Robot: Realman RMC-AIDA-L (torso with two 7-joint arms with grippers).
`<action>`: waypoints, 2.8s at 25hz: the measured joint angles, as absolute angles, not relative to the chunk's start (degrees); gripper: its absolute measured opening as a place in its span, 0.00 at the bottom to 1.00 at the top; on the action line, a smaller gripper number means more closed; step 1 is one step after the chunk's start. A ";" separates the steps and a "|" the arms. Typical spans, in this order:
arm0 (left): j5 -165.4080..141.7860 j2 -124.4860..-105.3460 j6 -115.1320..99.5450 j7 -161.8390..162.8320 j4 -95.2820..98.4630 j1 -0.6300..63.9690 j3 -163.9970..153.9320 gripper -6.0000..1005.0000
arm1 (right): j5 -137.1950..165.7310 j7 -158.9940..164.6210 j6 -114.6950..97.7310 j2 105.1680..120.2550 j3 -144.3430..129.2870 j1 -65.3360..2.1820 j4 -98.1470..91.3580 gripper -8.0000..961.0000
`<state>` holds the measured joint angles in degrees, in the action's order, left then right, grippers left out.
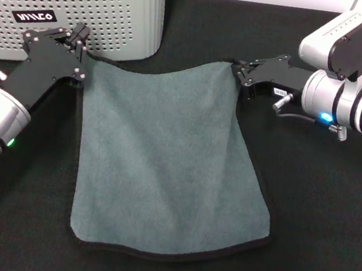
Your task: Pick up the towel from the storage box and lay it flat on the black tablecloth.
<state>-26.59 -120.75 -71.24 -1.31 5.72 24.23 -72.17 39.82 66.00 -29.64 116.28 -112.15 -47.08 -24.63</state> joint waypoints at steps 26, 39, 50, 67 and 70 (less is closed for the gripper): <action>-26.86 -120.75 -64.33 -11.31 5.10 25.75 -72.38 0.04 | 39.67 64.65 -28.41 116.28 -112.74 -47.49 -24.48 0.07; -25.63 -120.65 -64.33 -12.43 5.19 25.39 -72.05 0.04 | 39.78 62.47 -29.13 116.28 -112.85 -48.47 -24.43 0.08; -21.47 -120.44 -62.28 -16.24 5.24 24.91 -71.97 0.35 | 39.59 61.35 -28.92 116.17 -112.03 -47.29 -24.79 0.24; -21.16 -119.90 -72.07 2.35 6.11 16.52 -72.54 0.51 | 47.75 65.28 -46.84 109.99 -100.14 -20.56 -52.55 0.82; -26.05 -118.66 -74.46 13.12 6.41 16.27 -72.59 0.51 | 54.77 71.16 -57.88 109.92 -92.49 -18.62 -52.58 0.88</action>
